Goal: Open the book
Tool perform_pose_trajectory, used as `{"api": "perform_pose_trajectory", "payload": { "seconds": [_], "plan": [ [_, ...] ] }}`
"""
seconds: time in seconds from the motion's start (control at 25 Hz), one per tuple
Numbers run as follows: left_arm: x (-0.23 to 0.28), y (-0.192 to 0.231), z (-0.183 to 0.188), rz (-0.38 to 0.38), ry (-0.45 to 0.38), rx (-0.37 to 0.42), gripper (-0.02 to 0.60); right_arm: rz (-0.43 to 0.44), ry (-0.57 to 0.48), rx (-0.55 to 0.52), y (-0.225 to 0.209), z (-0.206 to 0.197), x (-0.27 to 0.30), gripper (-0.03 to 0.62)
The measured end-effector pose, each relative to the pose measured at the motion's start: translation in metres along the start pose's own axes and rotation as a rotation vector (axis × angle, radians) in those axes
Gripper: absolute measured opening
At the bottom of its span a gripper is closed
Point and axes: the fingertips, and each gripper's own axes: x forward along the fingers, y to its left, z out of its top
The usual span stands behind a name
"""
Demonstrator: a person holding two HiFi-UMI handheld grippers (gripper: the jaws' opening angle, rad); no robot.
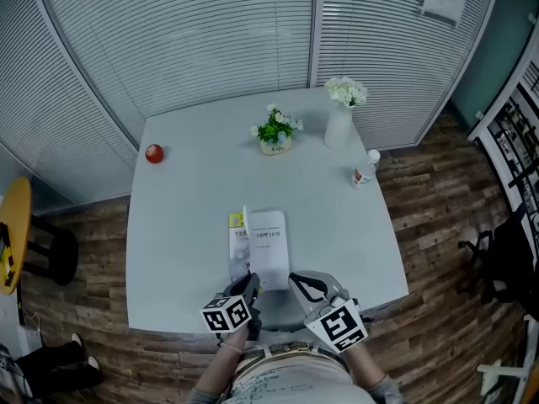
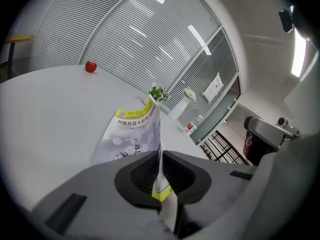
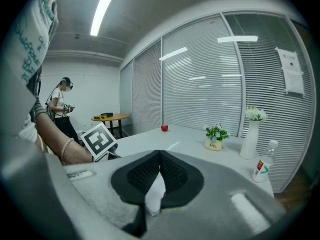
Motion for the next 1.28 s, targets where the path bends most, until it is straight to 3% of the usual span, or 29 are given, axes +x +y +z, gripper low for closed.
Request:
{"api": "perform_pose_trajectory", "payload": {
  "seconds": [0.32, 0.72, 1.28],
  "plan": [
    [-0.019, 0.021, 0.015, -0.059, 0.019, -0.012, 0.02, -0.025, 0.007, 0.001, 0.02, 0.013, 0.027, 0.003],
    [-0.039, 0.052, 0.035, -0.093, 0.048, 0.012, 0.018, -0.086, 0.015, 0.024, 0.039, 0.025, 0.056, 0.003],
    [-0.065, 0.101, 0.055, -0.126, 0.062, -0.023, 0.018, -0.186, 0.043, 0.047, 0.053, 0.034, 0.085, 0.003]
  ]
}}
